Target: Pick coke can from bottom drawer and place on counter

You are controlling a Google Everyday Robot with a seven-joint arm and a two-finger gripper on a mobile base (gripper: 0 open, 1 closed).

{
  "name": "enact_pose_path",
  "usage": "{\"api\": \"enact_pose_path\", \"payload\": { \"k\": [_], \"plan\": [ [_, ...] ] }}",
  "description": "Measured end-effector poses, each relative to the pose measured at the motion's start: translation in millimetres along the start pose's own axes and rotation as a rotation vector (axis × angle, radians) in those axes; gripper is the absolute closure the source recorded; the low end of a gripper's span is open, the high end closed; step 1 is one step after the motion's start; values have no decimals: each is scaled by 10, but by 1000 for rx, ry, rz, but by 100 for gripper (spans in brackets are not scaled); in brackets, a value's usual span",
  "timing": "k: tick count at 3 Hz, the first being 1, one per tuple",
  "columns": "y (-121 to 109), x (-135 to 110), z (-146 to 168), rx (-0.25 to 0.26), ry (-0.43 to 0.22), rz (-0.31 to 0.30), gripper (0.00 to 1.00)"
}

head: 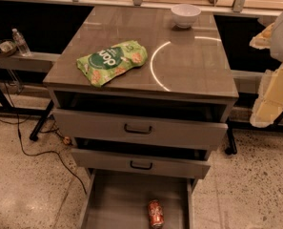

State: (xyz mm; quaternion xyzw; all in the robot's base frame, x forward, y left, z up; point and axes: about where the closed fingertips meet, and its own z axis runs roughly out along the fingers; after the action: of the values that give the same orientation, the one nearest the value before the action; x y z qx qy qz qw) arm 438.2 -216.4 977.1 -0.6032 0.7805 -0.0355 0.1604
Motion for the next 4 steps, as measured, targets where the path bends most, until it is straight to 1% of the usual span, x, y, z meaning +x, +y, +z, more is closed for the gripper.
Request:
{"api": "enact_pose_path", "payload": {
  "k": [1,2,3,4],
  "plan": [
    [0,0,0,0,0,0,0],
    [52,43,103,-7,1,16,0],
    [225,141,440,-36,-1,40,0],
    [443,186,971,-72,-8,38,0]
  ]
}}
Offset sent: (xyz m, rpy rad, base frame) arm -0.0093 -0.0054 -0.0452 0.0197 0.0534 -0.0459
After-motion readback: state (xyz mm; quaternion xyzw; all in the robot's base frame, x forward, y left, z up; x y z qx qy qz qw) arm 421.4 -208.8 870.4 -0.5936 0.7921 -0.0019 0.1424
